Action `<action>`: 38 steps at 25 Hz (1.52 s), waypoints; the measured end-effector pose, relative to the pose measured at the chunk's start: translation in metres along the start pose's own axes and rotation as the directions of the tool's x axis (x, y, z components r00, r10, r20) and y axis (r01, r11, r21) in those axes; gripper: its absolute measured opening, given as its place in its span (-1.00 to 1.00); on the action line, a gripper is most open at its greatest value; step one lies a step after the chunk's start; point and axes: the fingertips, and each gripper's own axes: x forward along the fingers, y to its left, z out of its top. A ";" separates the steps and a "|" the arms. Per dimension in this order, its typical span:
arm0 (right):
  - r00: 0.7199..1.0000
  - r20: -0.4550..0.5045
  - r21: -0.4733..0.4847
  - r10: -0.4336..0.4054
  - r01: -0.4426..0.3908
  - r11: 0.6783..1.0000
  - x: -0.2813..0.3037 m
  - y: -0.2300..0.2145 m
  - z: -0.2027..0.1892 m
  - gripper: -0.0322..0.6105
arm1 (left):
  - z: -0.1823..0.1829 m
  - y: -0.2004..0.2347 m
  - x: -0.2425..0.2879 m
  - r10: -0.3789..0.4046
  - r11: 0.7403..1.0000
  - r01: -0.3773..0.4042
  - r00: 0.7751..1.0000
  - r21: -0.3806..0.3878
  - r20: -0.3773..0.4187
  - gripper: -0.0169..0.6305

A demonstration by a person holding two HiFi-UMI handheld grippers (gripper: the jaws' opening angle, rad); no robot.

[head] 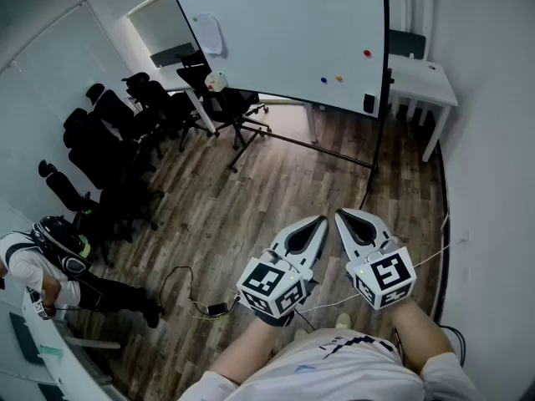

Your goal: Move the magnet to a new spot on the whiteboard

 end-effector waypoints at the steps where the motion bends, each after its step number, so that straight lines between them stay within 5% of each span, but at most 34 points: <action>1: 1.000 0.001 0.002 -0.001 0.001 1.000 0.000 -0.002 -0.002 -0.86 | 0.000 0.000 0.002 -0.002 1.000 0.002 1.000 0.002 0.002 -0.91; 11: 1.000 0.015 -0.004 0.005 -0.004 1.000 -0.001 -0.010 0.002 -0.86 | 0.001 -0.004 0.012 -0.013 1.000 0.013 1.000 0.007 0.022 -0.91; 38: 0.998 0.037 0.062 0.044 -0.046 0.997 -0.019 -0.087 -0.015 -0.86 | -0.022 -0.017 0.075 0.109 0.993 -0.109 0.994 0.041 0.006 -0.91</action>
